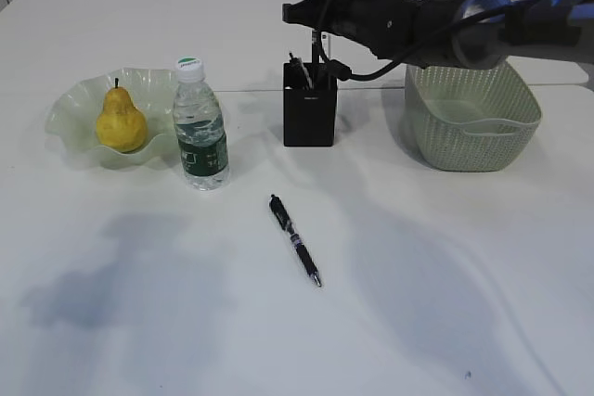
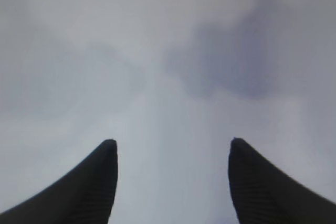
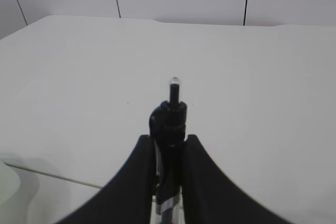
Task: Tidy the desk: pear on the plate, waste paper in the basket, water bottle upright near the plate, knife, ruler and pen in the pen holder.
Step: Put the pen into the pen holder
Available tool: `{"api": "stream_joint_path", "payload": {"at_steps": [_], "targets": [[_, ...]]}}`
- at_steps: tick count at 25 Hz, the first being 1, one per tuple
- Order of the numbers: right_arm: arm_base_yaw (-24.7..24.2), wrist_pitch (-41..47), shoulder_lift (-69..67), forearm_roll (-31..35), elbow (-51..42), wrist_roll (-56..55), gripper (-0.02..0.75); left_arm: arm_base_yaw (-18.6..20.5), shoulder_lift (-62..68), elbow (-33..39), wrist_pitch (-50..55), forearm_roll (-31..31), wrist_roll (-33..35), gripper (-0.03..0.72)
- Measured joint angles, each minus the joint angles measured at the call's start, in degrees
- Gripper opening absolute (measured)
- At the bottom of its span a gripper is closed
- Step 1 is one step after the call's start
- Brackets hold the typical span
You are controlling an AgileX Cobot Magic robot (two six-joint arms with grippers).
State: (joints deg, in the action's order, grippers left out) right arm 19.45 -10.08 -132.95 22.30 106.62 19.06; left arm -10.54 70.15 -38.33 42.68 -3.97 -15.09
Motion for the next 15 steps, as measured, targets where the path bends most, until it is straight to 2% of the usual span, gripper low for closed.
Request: {"api": "stream_joint_path", "payload": {"at_steps": [10,15], "targets": [[-0.2,1.9,-2.4,0.0,0.0,-0.2,0.091,0.0,0.0,0.0,0.0,0.0,0.0,0.465],[-0.2,4.8,-2.4,0.0,0.0,-0.2,0.160,0.0,0.0,0.0,0.0,0.0,0.0,0.465]]}}
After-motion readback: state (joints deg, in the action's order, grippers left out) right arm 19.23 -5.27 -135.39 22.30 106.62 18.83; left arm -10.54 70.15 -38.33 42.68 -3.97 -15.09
